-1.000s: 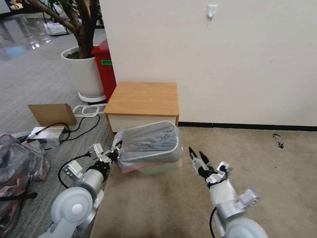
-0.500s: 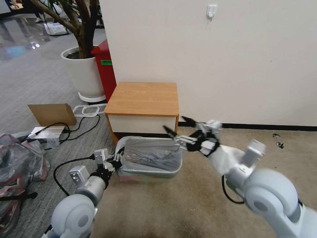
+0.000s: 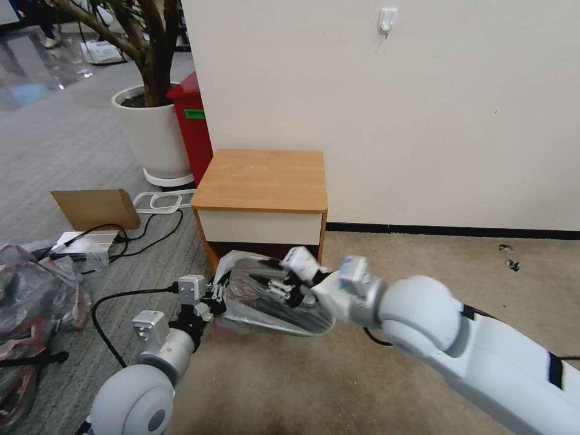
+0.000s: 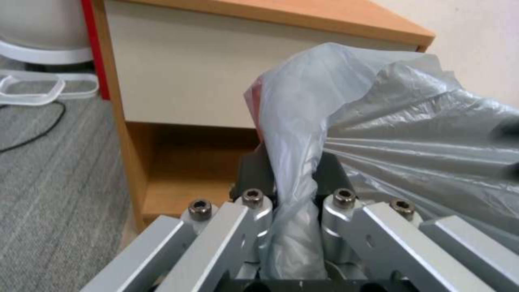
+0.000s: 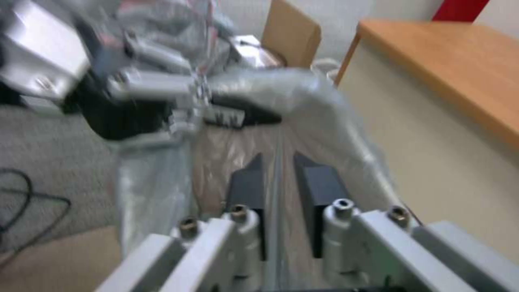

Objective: Pick up the garbage bag from the table and place it over the trash can.

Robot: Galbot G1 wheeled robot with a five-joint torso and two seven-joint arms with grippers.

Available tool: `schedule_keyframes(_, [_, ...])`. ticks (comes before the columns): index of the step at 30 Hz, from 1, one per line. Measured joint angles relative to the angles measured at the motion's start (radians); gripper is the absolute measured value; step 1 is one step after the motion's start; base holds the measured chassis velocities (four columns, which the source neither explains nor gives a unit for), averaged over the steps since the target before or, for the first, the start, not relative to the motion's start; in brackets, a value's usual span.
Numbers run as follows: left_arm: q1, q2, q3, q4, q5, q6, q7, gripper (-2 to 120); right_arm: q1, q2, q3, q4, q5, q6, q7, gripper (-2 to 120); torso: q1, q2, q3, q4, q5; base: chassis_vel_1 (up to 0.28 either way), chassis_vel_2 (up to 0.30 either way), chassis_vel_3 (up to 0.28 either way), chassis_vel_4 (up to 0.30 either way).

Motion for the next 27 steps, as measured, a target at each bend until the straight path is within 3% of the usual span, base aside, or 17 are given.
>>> schedule_keyframes(1, [0.000,0.000,0.000,0.000,0.000,0.000,0.000,7,0.000,0.000,0.000,0.000,0.000,0.000,0.000,18,0.000,0.000,0.000,0.0000,0.0000,0.000,0.000,0.000,0.000])
schedule_keyframes(2, [0.000,-0.008,-0.002,-0.003,0.013,0.000,0.006,7,0.024,0.018,-0.040,-0.020,-0.018,-0.031,0.012,8,0.000,0.000,0.000,0.0001,0.0000,0.000,0.000,0.000,0.000])
schedule_keyframes(4, [0.000,-0.019,-0.003,-0.006,0.026,0.000,0.011,7,0.029,0.029,-0.067,-0.036,-0.047,-0.038,0.026,0,0.000,0.000,0.000,0.0000,0.0001,0.000,0.000,0.000,0.000])
schedule_keyframes(17, [0.020,-0.034,-0.005,-0.022,0.133,-0.017,0.061,7,0.089,0.012,-0.163,-0.084,-0.117,-0.038,0.080,0,0.000,0.000,0.000,-0.0001,0.0002,0.000,0.000,0.000,0.000])
schedule_keyframes(27, [0.020,-0.031,-0.006,-0.041,0.152,-0.016,0.077,7,0.148,0.003,-0.238,-0.112,-0.117,-0.036,0.085,0,0.000,0.000,0.000,0.0000,0.0001,0.000,0.000,0.000,0.000])
